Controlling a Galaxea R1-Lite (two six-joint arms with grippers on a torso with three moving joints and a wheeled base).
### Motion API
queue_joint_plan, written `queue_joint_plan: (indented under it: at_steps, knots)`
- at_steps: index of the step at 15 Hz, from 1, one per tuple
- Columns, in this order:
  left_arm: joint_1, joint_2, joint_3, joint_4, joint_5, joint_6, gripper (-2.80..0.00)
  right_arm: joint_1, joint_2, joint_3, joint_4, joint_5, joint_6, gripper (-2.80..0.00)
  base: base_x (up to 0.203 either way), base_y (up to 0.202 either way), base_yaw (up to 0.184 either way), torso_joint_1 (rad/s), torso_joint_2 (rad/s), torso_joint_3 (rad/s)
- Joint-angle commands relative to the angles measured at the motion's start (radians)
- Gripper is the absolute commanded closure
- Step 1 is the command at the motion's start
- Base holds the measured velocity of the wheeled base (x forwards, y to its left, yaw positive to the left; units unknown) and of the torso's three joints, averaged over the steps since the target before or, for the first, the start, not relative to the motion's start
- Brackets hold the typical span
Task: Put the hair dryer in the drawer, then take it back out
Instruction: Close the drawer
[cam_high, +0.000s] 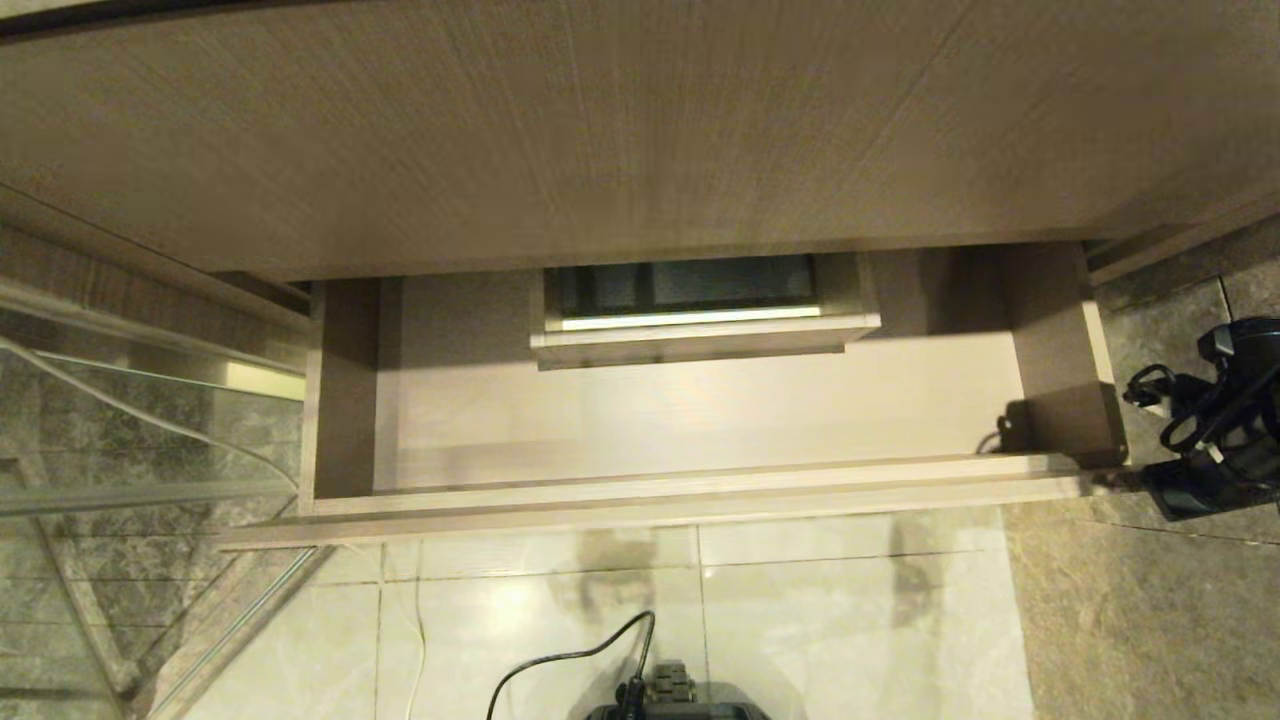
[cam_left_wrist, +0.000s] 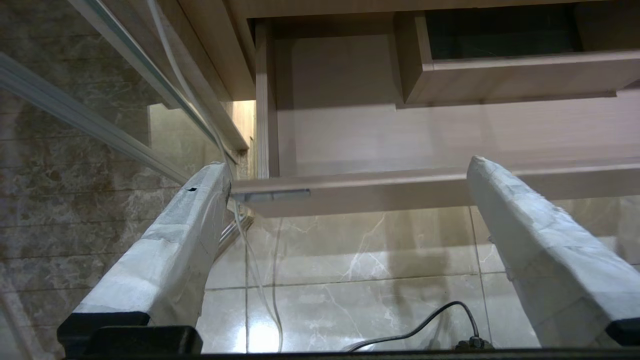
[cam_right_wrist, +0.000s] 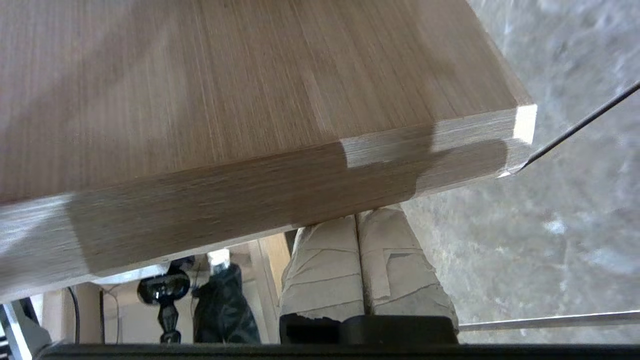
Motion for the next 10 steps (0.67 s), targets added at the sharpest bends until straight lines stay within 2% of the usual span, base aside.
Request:
queue_joint_plan:
  at_steps: [1,10]
  knots:
    - [0.000,0.000,0.040,-0.001,0.000,-0.001,-2.80,0.002,0.003,-0.016,-0.005,0.000,-0.002,0.00,0.000,0.000,0.000,0.000,0.00,0.000]
    - [0.000,0.000,0.040,-0.001,0.000,0.000,-2.80,0.002,-0.025,-0.057,-0.002,0.041,-0.008,0.00,0.000,0.000,0.000,0.000,0.00,0.000]
